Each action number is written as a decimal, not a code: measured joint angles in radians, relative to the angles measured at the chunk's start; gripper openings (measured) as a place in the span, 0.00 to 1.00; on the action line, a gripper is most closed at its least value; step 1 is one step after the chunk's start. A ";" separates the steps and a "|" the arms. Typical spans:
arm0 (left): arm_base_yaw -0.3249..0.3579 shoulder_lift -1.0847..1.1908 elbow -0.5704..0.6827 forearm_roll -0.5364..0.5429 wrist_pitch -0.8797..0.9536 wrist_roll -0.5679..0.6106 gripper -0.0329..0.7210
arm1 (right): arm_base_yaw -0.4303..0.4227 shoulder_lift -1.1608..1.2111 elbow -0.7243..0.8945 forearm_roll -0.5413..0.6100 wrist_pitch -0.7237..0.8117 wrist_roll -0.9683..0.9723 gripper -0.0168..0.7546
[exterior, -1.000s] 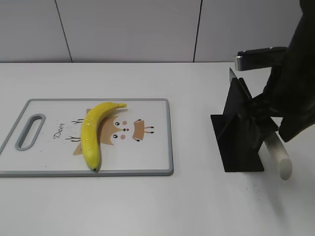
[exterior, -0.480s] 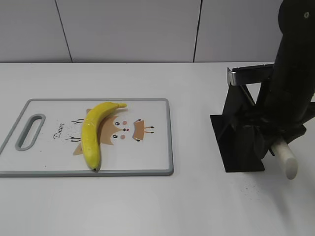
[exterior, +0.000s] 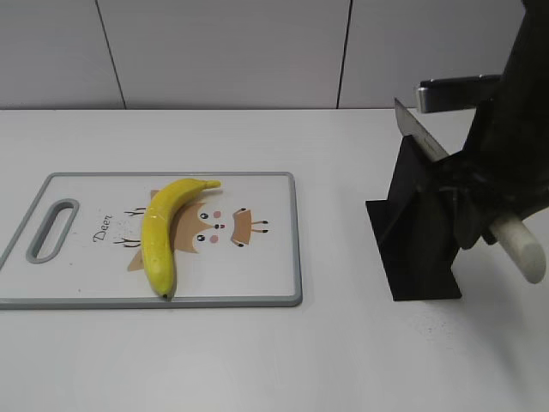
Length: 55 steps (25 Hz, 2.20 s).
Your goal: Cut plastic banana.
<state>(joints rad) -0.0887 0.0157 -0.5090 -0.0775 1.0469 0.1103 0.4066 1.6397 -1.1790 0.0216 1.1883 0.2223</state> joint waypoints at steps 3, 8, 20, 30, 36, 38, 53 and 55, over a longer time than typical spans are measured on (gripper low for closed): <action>0.000 0.000 0.000 0.000 0.000 0.000 0.82 | 0.000 -0.048 -0.038 0.005 0.006 -0.013 0.27; 0.000 0.000 0.000 0.000 0.000 0.000 0.82 | 0.001 -0.115 -0.103 0.025 0.013 -0.027 0.26; -0.001 0.188 -0.075 -0.001 -0.127 0.085 0.82 | 0.001 -0.126 -0.237 0.124 -0.041 -0.486 0.26; -0.001 0.696 -0.268 -0.136 -0.257 0.446 0.82 | 0.002 -0.008 -0.261 0.329 -0.154 -1.036 0.26; -0.001 0.998 -0.496 -0.230 -0.269 0.649 0.82 | 0.002 0.132 -0.379 0.387 -0.118 -1.160 0.26; -0.001 1.082 -0.560 -0.261 -0.252 0.721 0.82 | 0.002 0.178 -0.434 0.412 -0.091 -1.233 0.26; -0.001 1.494 -0.772 -0.481 -0.048 1.324 0.76 | 0.085 0.472 -0.738 0.545 -0.035 -1.458 0.26; -0.006 1.521 -0.772 -0.482 -0.051 1.336 0.76 | 0.097 0.481 -0.750 0.554 -0.042 -1.474 0.26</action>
<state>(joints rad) -0.0946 1.5370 -1.2808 -0.5595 0.9960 1.4459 0.5040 2.1211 -1.9286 0.5758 1.1466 -1.2519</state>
